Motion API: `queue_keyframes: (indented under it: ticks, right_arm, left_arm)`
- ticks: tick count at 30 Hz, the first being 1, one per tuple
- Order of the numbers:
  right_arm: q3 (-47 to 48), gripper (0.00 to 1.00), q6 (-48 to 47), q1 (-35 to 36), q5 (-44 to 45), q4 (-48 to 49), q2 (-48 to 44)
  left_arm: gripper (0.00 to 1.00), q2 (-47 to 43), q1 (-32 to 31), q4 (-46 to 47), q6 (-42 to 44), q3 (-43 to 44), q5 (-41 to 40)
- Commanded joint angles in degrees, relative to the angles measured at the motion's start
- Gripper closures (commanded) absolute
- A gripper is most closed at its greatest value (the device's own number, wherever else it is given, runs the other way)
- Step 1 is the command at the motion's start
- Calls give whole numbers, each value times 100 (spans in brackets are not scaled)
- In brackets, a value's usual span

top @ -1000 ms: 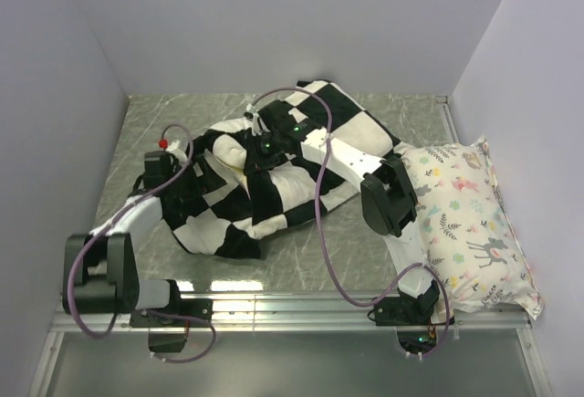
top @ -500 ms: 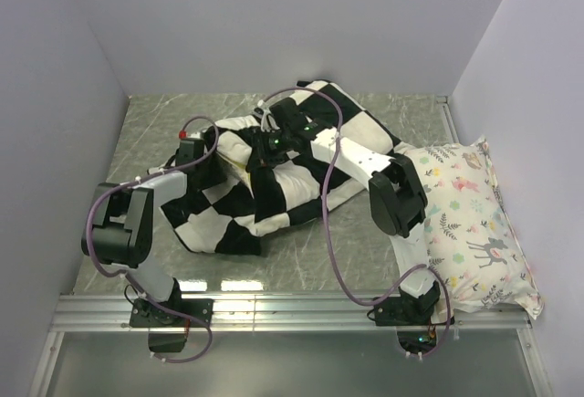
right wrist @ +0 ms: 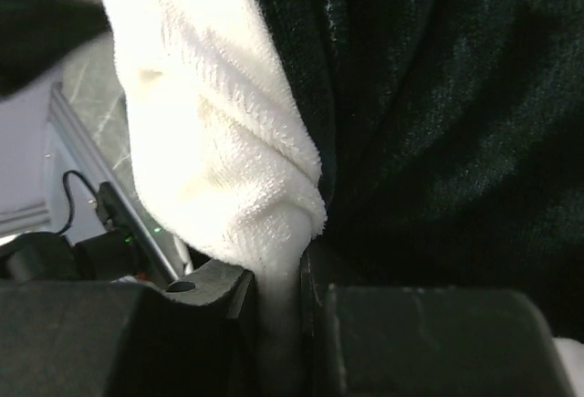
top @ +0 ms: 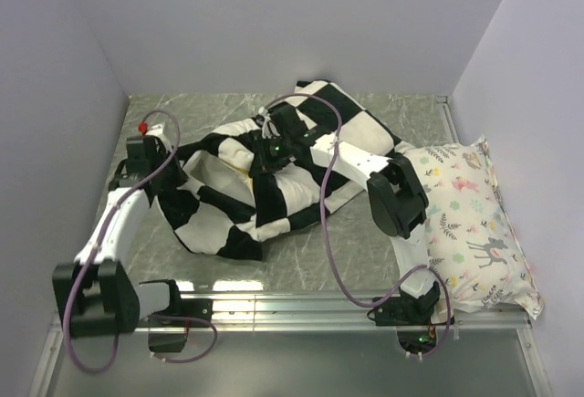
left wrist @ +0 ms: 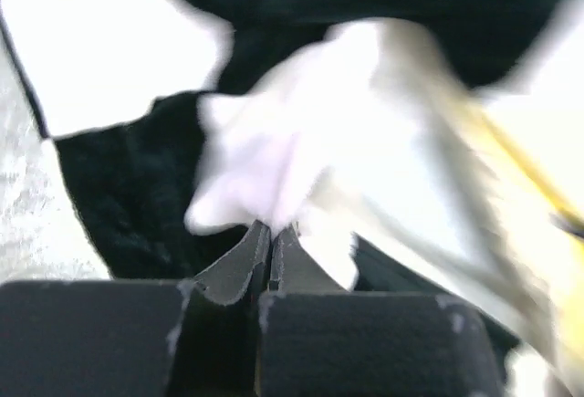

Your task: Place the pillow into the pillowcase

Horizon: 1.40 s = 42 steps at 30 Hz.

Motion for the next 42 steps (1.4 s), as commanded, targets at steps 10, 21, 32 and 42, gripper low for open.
queue_keyframes:
  ticks: [10, 21, 32, 42]
  right_arm:
    - [628, 100, -399, 722, 446, 3, 957]
    - [841, 52, -1153, 459, 347, -1587, -448]
    - [-100, 41, -1989, 810, 304, -2766, -705]
    - [461, 77, -1384, 1206, 865, -2037, 332]
  left_arm:
    - [100, -811, -360, -429, 327, 1266, 2736]
    - [100, -72, -687, 228, 89, 906, 2657]
    - [100, -265, -459, 221, 63, 932, 3393]
    - [100, -292, -63, -359, 247, 1405, 4296]
